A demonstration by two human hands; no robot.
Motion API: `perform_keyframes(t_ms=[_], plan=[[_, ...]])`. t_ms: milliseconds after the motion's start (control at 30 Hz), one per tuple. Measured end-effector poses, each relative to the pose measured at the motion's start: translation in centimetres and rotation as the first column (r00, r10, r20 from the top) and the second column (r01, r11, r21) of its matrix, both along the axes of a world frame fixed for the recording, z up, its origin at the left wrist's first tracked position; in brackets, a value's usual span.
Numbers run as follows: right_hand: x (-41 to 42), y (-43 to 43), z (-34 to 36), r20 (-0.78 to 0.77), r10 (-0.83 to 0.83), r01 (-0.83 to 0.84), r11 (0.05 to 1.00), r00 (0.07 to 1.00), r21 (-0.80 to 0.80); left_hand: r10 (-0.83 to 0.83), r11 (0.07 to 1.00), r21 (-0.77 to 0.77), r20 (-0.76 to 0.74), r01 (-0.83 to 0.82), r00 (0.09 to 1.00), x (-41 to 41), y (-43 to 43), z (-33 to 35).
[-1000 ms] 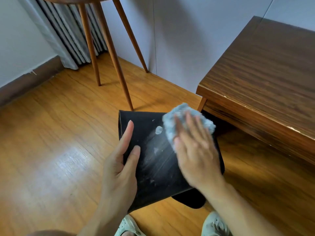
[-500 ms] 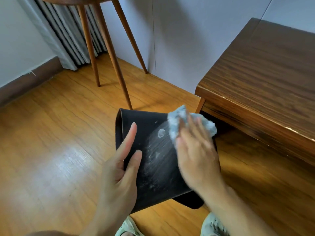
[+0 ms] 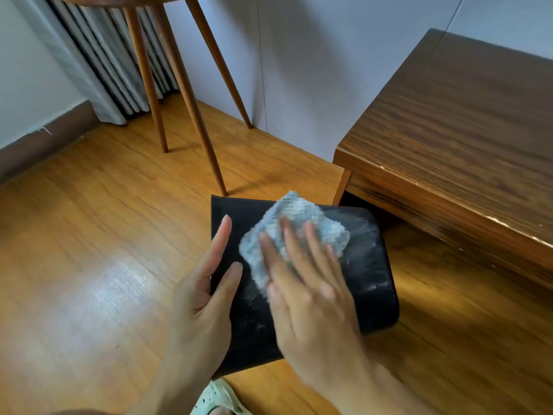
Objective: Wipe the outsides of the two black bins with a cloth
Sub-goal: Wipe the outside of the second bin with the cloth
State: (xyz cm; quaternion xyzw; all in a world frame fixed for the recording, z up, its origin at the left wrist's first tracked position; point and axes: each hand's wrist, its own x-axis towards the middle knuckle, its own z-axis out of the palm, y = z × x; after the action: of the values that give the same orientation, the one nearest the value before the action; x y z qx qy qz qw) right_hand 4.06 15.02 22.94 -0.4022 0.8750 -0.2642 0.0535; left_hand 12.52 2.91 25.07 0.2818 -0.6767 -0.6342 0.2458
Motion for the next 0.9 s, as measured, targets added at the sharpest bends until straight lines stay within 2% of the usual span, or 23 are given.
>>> perform_keyframes(t_ms=[67, 100, 167, 233, 300, 433, 500, 600, 700, 767, 900], plan=[[1.3, -0.1, 0.1, -0.051, 0.1, -0.101, 0.995, 0.994, -0.017, 0.032, 0.999, 0.033, -0.012, -0.032, 0.999, -0.3, 0.0, 0.2], [0.4, 0.1, -0.1, -0.065, 0.091, -0.092, 0.996, 0.994, -0.014, 0.049, 0.998, 0.039, -0.014, -0.048, 0.999, -0.3, -0.1, 0.2], [-2.8, 0.7, -0.9, -0.051, -0.03, 0.03, 1.0, 0.998, 0.005, 0.069, 0.997, 0.043, -0.021, -0.068, 0.997, -0.1, -0.1, 0.4], [-5.7, 1.2, -1.3, 0.044, -0.191, 0.19, 0.981, 0.981, 0.029, 0.049, 0.999, 0.005, -0.019, -0.049, 0.999, -0.1, 0.1, 0.6], [-5.5, 0.9, -1.3, 0.098, -0.233, 0.232, 0.972, 0.967, 0.027, 0.022, 1.0, -0.02, 0.0, -0.022, 1.0, -0.2, 0.3, 0.5], [0.1, -0.4, -0.8, -0.015, 0.088, -0.088, 0.996, 0.996, -0.014, 0.035, 0.999, 0.021, 0.034, -0.035, 0.999, -0.5, 0.1, 0.0], [-0.2, 0.0, -1.0, -0.048, 0.126, -0.126, 0.992, 0.991, -0.003, 0.08, 0.995, 0.063, 0.041, -0.082, 0.996, -0.5, -0.1, 0.3], [-4.0, 1.2, -1.9, 0.017, -0.078, 0.078, 0.997, 0.997, 0.023, 0.185, 0.977, 0.096, 0.053, -0.189, 0.981, -0.4, -0.7, 1.0], [-5.2, 1.7, -2.1, 0.11, -0.242, 0.241, 0.97, 0.964, 0.02, 0.203, 0.976, 0.077, 0.018, -0.204, 0.979, -0.4, -1.1, 1.6], [-2.7, 1.2, -1.5, 0.055, -0.17, 0.17, 0.985, 0.984, 0.018, 0.217, 0.973, 0.074, 0.01, -0.217, 0.976, -0.7, -1.3, 1.5], [2.3, 1.2, -1.3, -0.08, 0.137, -0.14, 0.989, 0.987, -0.036, 0.207, 0.973, 0.104, -0.008, -0.205, 0.978, -1.0, -1.4, 0.8]])
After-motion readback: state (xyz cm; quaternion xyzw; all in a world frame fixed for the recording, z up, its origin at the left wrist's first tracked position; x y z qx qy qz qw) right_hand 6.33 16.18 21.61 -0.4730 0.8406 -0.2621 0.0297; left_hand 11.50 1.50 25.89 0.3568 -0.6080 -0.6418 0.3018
